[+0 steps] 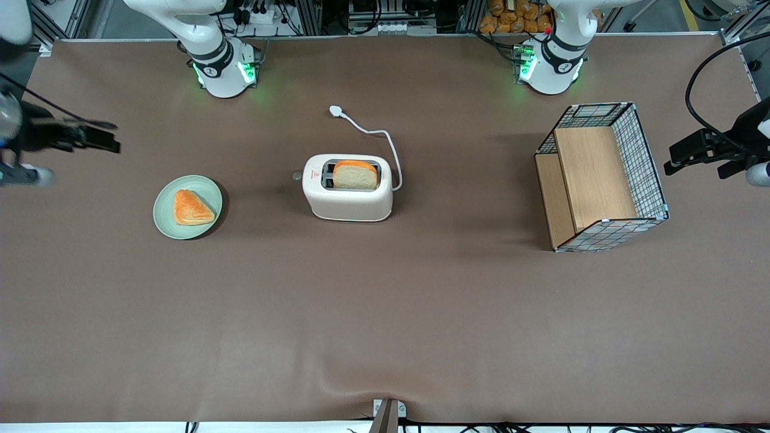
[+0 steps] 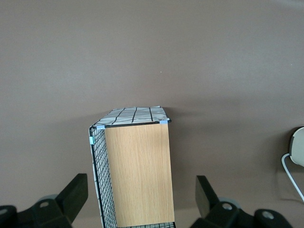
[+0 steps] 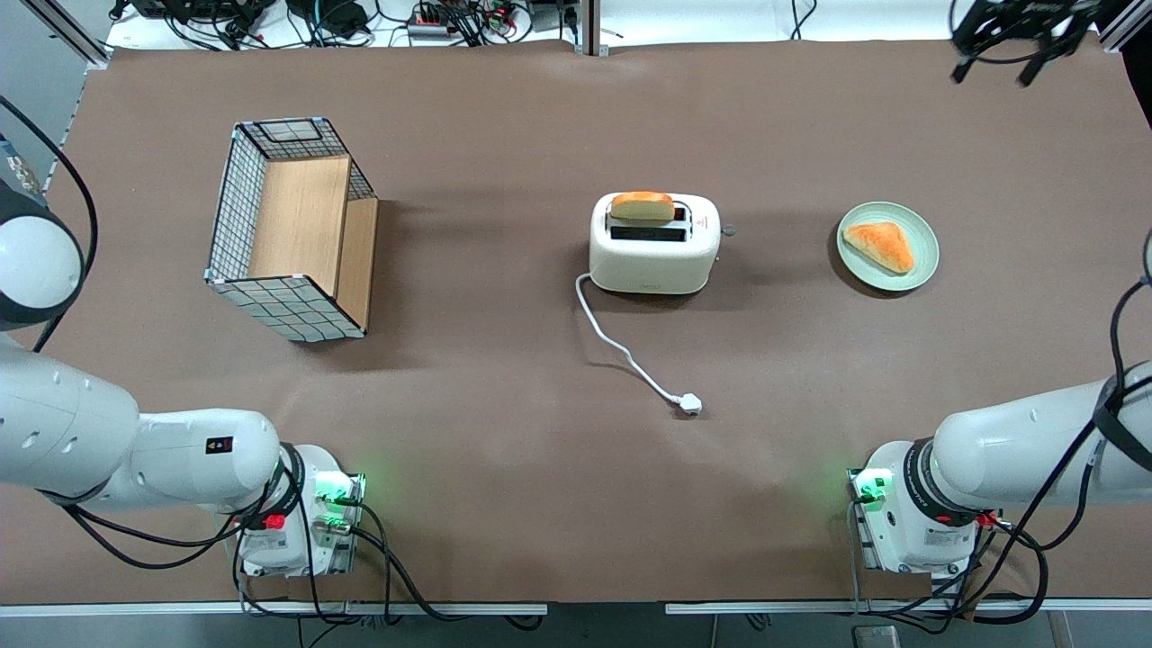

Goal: Press toaster button with right arm
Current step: 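Move the right gripper over the plate toward the toaster's side lever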

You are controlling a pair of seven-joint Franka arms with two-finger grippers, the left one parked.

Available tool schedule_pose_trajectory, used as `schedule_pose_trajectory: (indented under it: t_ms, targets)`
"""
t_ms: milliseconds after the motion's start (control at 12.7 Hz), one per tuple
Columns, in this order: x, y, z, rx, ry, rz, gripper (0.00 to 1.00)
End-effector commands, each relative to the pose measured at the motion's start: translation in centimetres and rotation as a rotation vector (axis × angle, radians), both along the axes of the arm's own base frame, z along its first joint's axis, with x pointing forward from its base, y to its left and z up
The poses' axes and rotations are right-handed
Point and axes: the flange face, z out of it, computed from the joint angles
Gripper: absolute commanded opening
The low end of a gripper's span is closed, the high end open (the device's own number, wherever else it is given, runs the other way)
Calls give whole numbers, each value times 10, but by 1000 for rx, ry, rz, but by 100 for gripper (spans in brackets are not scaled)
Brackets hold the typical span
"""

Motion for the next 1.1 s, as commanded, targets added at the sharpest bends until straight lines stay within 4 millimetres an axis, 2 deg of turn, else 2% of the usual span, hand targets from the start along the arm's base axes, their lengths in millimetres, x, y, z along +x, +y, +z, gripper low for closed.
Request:
schedule_pose_trajectory:
  t_ms: [0, 315, 551, 709, 945, 1024]
  targets:
    - [0, 10, -31, 122, 71, -17, 100]
    - [15, 33, -80, 283, 160, -48, 100]
    - [23, 79, -121, 372, 219, -32, 100]
    - [14, 111, -150, 375, 229, -17, 100]
    - [-4, 144, -192, 413, 260, -37, 100]
    - [-7, 150, -208, 413, 262, -48, 100]
